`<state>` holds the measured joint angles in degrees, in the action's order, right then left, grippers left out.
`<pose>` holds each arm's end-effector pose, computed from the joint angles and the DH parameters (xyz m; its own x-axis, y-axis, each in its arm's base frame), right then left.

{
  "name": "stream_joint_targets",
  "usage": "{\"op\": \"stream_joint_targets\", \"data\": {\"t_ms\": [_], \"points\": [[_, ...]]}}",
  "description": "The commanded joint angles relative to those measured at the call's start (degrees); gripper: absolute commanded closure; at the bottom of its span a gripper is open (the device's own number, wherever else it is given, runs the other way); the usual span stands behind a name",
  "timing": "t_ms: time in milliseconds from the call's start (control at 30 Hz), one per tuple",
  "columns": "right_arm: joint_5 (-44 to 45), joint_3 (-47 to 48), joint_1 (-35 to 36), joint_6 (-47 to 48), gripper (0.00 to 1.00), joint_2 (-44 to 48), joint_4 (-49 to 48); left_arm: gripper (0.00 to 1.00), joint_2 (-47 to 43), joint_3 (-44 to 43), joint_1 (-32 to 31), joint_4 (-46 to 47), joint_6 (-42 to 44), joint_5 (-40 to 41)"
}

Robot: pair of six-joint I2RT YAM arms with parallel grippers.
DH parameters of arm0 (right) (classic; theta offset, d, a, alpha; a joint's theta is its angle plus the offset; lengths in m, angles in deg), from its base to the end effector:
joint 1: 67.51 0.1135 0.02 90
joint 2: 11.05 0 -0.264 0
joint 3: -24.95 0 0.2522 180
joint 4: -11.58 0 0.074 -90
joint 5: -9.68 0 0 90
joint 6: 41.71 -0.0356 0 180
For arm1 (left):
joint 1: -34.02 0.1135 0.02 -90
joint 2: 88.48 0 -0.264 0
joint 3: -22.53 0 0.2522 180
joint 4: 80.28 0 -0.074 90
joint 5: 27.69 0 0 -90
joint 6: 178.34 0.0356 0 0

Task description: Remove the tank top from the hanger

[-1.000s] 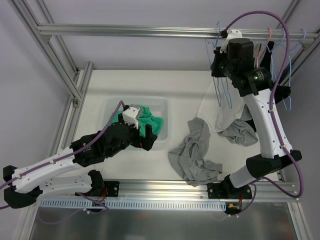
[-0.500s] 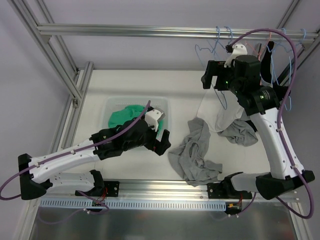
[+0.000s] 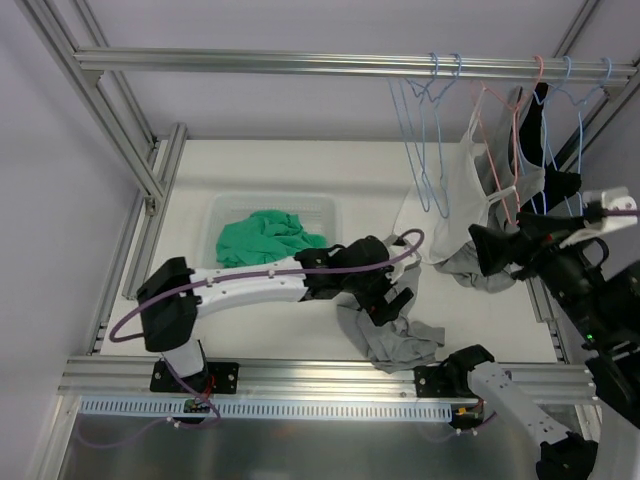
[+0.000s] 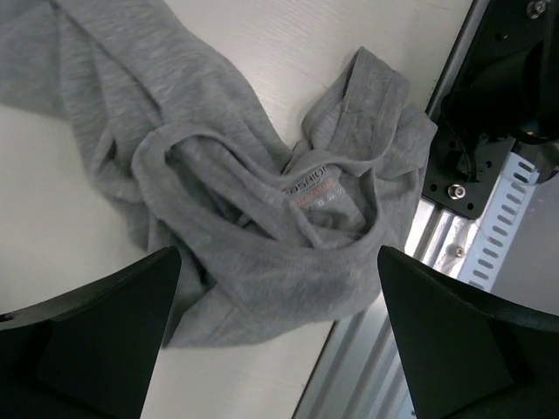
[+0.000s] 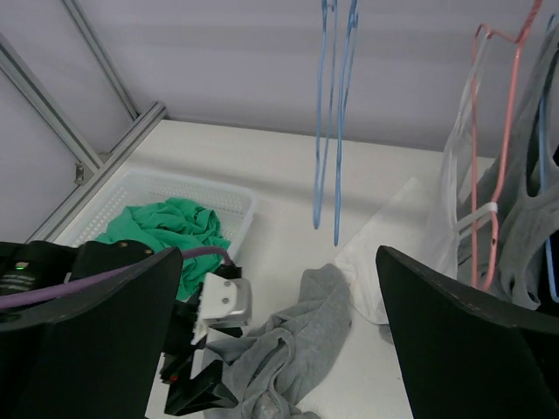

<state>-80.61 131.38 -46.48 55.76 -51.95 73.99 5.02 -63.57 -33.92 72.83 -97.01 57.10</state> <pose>0.0320 0.0125 0.5219 0.0976 -0.1017 -0.9900 -0.3539 0.9262 -0.1301 0.1385 -0.3503 0.2829 -0.3526 0.4703 -0.8090 0.9084 0.3797 -0.1751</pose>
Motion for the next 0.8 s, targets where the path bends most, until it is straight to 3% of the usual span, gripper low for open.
{"op": "stream_joint_targets", "data": {"t_ms": [0,233,533,600,633,700,733,767], "points": [[2.2,-0.3,0.0,2.5,0.01,2.7,5.4,0.01,6.6,-4.8,-1.7,2.2,5.7,-5.2],[1.5,-2.7,0.0,4.8,0.01,8.7,9.0,0.01,19.2,-10.3,-2.9,2.2,10.0,-8.9],[-5.2,-6.0,0.0,6.2,0.01,11.4,9.3,0.02,30.3,-9.0,-3.2,2.2,2.4,0.8],[-5.9,-6.2,0.1,6.2,0.01,11.9,8.9,0.18,30.5,-7.8,-3.3,2.2,0.5,1.9],[-6.2,-6.3,0.0,6.2,0.0,12.2,8.8,0.56,29.9,-6.8,-3.4,2.2,-0.6,3.7],[-6.6,-6.4,0.0,6.2,0.01,13.0,8.2,0.87,28.2,-4.8,-3.7,2.2,-1.6,6.3],[-6.6,-6.5,0.1,6.2,0.0,13.3,8.0,1.0,25.4,-4.1,-3.8,2.1,-3.0,9.7],[-6.6,-6.5,0.0,6.2,0.01,13.9,7.7,1.0,23.5,-3.6,-3.8,2.0,-3.5,11.2]]}}
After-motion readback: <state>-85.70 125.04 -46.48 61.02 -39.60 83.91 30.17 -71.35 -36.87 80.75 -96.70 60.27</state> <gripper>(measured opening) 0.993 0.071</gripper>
